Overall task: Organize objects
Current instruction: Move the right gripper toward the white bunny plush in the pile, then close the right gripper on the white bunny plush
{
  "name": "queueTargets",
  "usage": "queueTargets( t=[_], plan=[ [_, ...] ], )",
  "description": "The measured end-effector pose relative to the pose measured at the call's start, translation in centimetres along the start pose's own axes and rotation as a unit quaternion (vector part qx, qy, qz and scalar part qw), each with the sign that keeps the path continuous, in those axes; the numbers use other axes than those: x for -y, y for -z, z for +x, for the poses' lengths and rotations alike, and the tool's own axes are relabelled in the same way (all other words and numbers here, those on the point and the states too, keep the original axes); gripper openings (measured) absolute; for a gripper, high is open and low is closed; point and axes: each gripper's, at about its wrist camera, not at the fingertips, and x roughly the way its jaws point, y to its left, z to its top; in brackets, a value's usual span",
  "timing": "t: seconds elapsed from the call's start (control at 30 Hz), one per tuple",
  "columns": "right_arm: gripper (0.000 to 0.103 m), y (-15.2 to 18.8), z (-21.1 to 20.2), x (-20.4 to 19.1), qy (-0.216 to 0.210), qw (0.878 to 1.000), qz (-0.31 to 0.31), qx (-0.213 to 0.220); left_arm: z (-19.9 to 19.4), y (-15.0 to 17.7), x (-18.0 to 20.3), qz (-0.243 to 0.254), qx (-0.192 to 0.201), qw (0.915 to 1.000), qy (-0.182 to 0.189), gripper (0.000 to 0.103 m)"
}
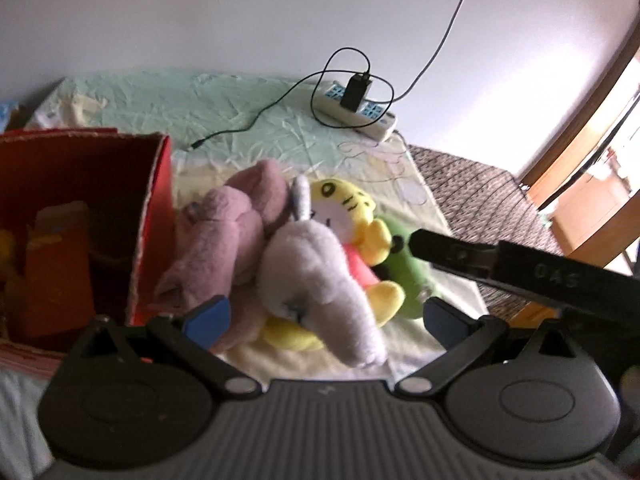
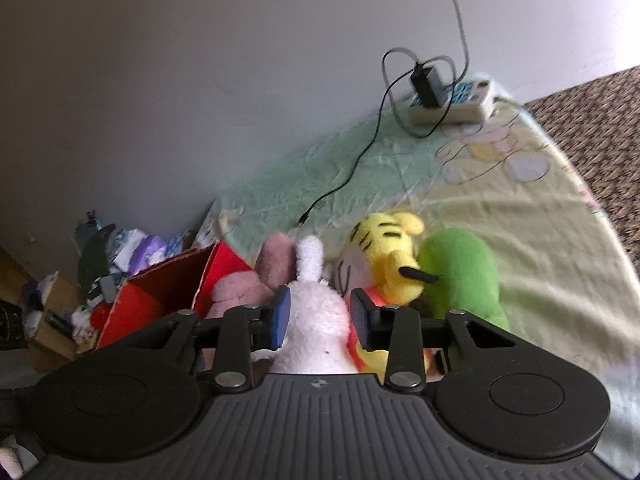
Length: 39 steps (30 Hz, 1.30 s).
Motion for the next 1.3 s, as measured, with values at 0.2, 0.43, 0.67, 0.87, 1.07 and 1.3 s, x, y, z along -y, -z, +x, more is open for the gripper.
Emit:
queueTargets(
  t=[0.2,0.43,0.67,0.87,1.07,1.3],
  plan=[
    [0.038,0.3,2.2,1.0,-0.044,0.998,0.031,-0.042,2.0,0.2,1.1,0.026,-0.024,0.9994,-0.001,0.102],
    [0.052,0.9,4.7,1.0,-0.052,0.995,0.035,-0.082,4.4,0.4,0.4,0.02,-0.044,0.9988,-0.011,0.1],
    [0.05,0.9,6.1,1.0,-0.061,0.992,0.031,-0.105,6.4,-0.3,-0.6,-0.004,-0.069,0.9975,0.012,0.064],
    [0.046,0.7,6.2,1.8,-0.064,0.991,0.045,-0.109,7.0,-0.3,-0.4,0.004,-0.077,0.997,0.011,0.06],
    [0.041,0.8,5.9,1.3,-0.057,0.992,0.035,-0.109,7.1,-0.2,0.5,0.03,-0.082,0.9961,-0.013,0.059],
    [0.036,1.3,4.7,1.0,-0.054,0.993,0.03,-0.1,6.4,0.3,1.5,0.056,-0.077,0.9949,-0.031,0.054]
  ],
)
